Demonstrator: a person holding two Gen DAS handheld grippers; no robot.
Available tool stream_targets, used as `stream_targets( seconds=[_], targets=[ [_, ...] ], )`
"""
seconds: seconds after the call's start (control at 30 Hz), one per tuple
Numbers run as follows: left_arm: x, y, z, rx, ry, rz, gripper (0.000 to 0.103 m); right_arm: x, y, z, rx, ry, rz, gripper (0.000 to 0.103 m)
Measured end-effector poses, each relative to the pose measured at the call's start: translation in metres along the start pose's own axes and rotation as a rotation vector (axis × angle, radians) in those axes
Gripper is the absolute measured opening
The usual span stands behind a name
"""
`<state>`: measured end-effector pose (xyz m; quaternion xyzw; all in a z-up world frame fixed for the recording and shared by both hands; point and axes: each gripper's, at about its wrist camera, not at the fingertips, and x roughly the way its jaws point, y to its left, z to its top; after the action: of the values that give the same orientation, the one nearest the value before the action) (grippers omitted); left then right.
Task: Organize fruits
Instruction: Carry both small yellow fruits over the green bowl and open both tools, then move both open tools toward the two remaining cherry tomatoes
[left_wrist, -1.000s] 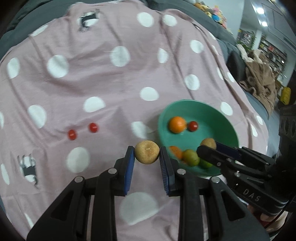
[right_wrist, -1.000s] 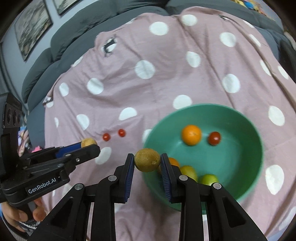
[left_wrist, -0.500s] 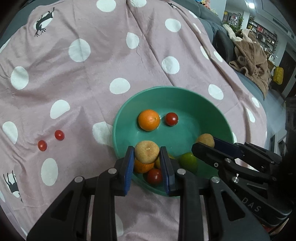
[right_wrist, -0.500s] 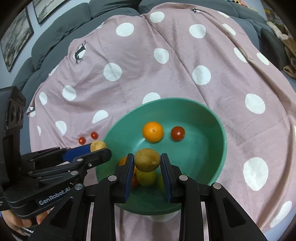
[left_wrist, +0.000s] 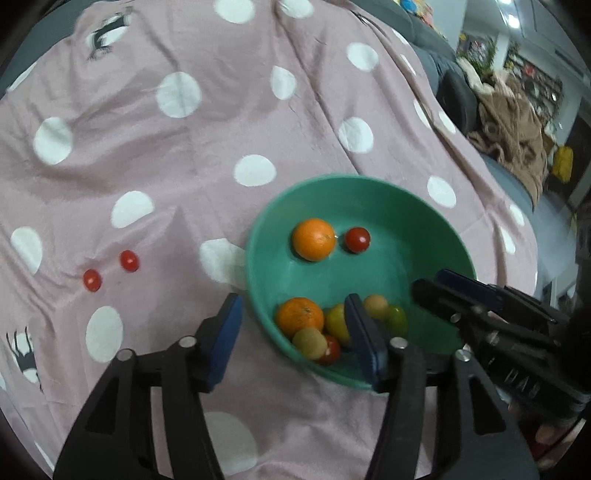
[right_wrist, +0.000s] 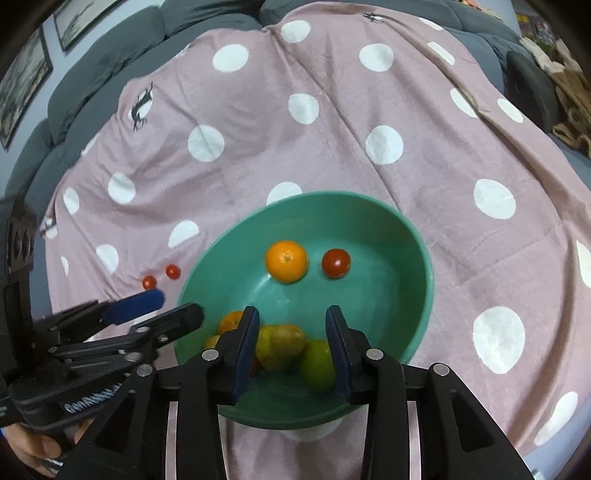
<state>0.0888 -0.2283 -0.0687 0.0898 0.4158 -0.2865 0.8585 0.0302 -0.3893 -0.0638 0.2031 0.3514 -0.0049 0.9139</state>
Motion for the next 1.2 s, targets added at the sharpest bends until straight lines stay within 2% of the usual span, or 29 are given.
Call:
stream_targets(
  seconds=[0.07, 0.1, 0.23, 0.33, 0.47, 0.63, 0.93, 1.2],
  targets=[
    [-0.012, 0.016, -0.01, -0.044, -0.016, 0.032, 0.079, -0.008, -0.006, 0.001, 0.035, -0.023, 0.022, 0.038],
    [-0.016, 0.022, -0.015, -0.059, -0.019, 0.042, 0.08, -0.011, -0.009, 0.001, 0.047, -0.034, 0.026, 0.038],
    [-0.029, 0.063, -0.054, -0.166, 0.027, 0.091, 0.08, -0.023, -0.016, -0.001, 0.073, -0.06, 0.029, 0.039],
    [-0.036, 0.092, -0.091, -0.26, 0.083, 0.113, 0.08, -0.025, -0.013, -0.008, 0.072, -0.047, 0.045, 0.039],
    [-0.05, 0.119, -0.133, -0.341, 0.132, 0.142, 0.08, -0.023, 0.002, -0.018, 0.021, -0.018, 0.064, 0.039],
    [-0.071, 0.14, -0.167, -0.409, 0.139, 0.168, 0.08, -0.02, 0.033, -0.027, -0.067, 0.008, 0.12, 0.039],
    [-0.1, 0.151, -0.179, -0.434, 0.067, 0.169, 0.08, -0.004, 0.102, -0.047, -0.215, 0.094, 0.212, 0.039],
    [-0.105, 0.169, -0.18, -0.439, 0.032, 0.183, 0.08, 0.02, 0.142, -0.057, -0.29, 0.173, 0.227, 0.039]
  ],
)
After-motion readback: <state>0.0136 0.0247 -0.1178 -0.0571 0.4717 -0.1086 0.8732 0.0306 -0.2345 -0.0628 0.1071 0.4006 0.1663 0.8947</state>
